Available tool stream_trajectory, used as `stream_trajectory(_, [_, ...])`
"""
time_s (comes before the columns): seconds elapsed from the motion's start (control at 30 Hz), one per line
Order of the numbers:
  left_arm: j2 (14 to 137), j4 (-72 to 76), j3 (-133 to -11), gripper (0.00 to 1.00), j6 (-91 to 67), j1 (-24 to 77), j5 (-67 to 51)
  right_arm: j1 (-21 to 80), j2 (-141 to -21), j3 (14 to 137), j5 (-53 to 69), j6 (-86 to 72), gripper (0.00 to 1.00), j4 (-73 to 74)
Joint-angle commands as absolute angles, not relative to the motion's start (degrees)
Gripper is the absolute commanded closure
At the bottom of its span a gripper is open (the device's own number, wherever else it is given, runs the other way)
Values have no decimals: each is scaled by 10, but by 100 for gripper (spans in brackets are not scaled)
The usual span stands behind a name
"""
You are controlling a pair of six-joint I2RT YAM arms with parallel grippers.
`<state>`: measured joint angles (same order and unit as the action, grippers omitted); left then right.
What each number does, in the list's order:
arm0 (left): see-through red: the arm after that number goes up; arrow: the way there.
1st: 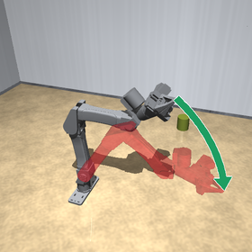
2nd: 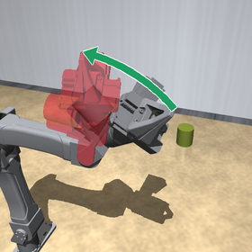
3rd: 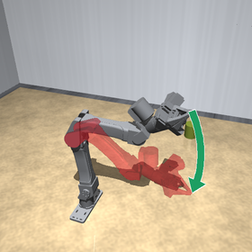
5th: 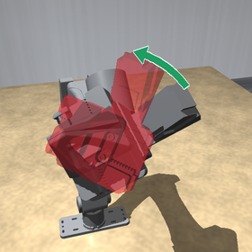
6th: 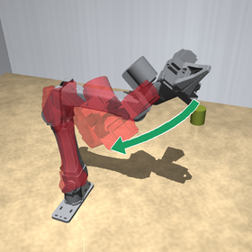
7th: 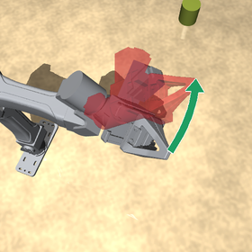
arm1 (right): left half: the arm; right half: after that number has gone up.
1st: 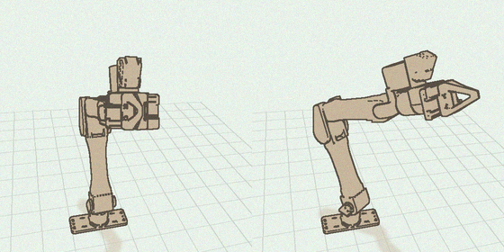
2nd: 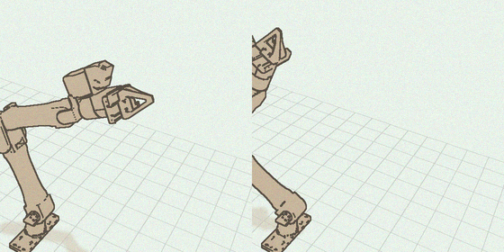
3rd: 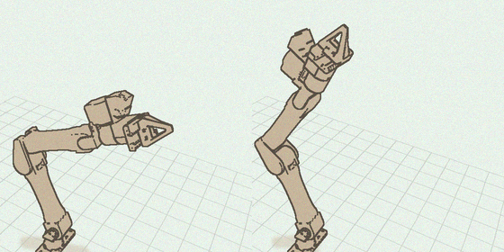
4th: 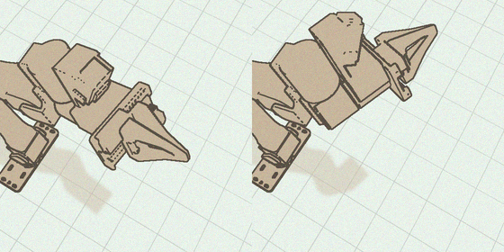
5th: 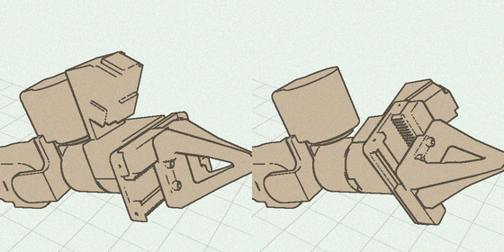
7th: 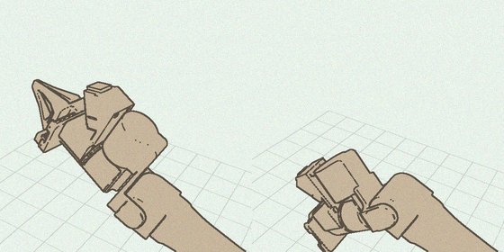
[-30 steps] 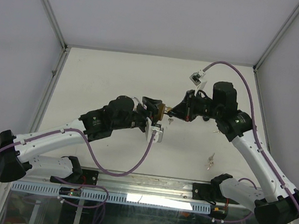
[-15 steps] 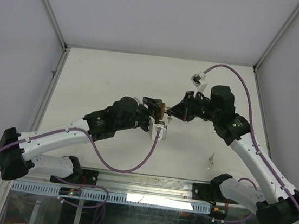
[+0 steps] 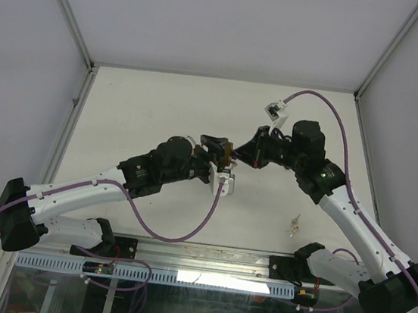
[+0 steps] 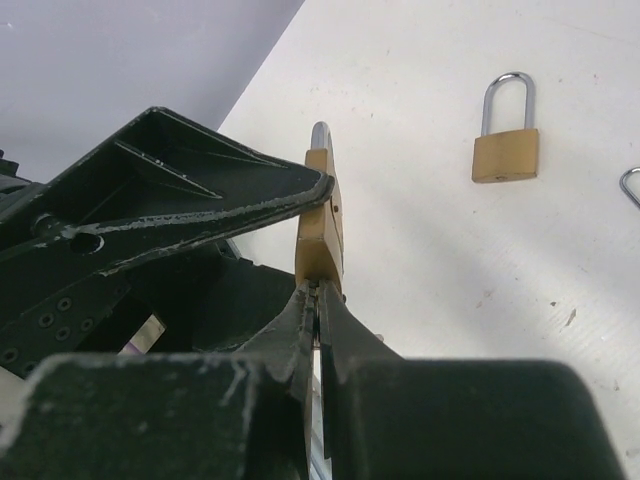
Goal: Unlock with the key
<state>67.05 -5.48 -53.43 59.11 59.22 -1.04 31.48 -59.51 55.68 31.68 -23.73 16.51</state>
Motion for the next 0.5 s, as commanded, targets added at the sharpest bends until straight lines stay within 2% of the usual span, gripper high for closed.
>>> stream_trajectory(0.0, [652,104,-568,100,596,607,-43,327,-601,560,313,-254,100,89])
stream_trajectory(0.27, [657,120,-569,100,594,607,-35,328,-615,567,319,-249,100,86])
stream_trajectory(0.3, [655,112,-568,100,593,607,-36,326,-613,572,322,-239,92,101])
stream_trajectory(0.4, [647,69,-554,100,600,607,-37,302,-591,593,317,-202,40,172])
stream_trajectory(0.47, [640,46,-540,100,596,607,-29,257,-567,593,346,-195,17,198])
